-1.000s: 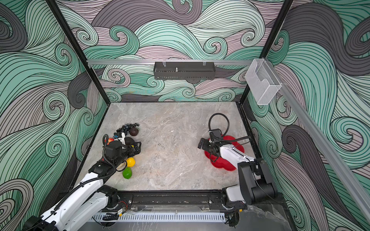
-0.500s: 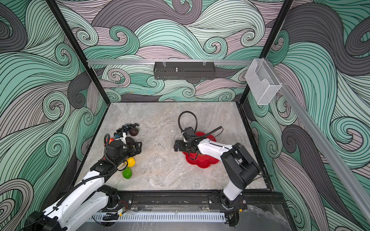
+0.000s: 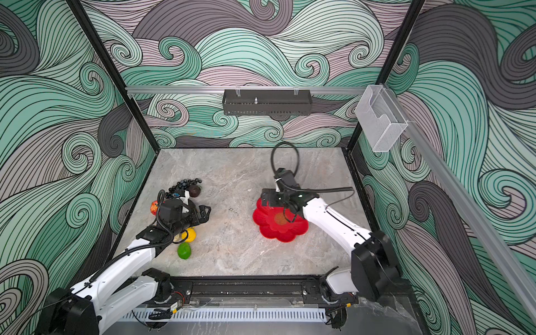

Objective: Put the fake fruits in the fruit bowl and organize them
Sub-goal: 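Slide the red bowl to table centre with right gripper while left moves over fruits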

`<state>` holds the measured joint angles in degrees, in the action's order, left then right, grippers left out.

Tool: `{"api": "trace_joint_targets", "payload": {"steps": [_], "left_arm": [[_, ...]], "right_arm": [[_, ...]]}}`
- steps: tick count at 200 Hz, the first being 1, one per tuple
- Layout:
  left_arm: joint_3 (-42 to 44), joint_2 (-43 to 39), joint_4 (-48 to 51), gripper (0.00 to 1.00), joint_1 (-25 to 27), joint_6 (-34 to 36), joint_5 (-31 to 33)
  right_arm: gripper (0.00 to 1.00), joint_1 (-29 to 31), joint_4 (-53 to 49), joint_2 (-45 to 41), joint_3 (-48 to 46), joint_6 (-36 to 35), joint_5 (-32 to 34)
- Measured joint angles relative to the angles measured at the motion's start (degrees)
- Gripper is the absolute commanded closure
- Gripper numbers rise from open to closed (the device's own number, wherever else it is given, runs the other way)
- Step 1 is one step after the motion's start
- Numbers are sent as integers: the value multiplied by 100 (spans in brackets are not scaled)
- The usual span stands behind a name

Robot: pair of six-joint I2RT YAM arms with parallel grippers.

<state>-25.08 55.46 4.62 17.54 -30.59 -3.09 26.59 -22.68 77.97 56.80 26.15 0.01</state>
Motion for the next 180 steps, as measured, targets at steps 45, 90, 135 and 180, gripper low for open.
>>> {"api": "trace_joint_targets", "payload": {"steps": [45, 90, 135, 180], "left_arm": [[-39, 496, -275, 1, 319, -42, -509], [-619, 1320, -328, 1, 887, 50, -894], [-898, 1609, -313, 1, 1274, 190, -942], [-973, 1773, -127, 1, 1305, 212, -796]], "right_arm": [[2, -1574, -280, 188, -481, 151, 247], [4, -1814, -238, 977, -551, 304, -214], [6, -1613, 24, 1309, -551, 275, -813], [6, -1027, 166, 1532, -538, 278, -1117]]}}
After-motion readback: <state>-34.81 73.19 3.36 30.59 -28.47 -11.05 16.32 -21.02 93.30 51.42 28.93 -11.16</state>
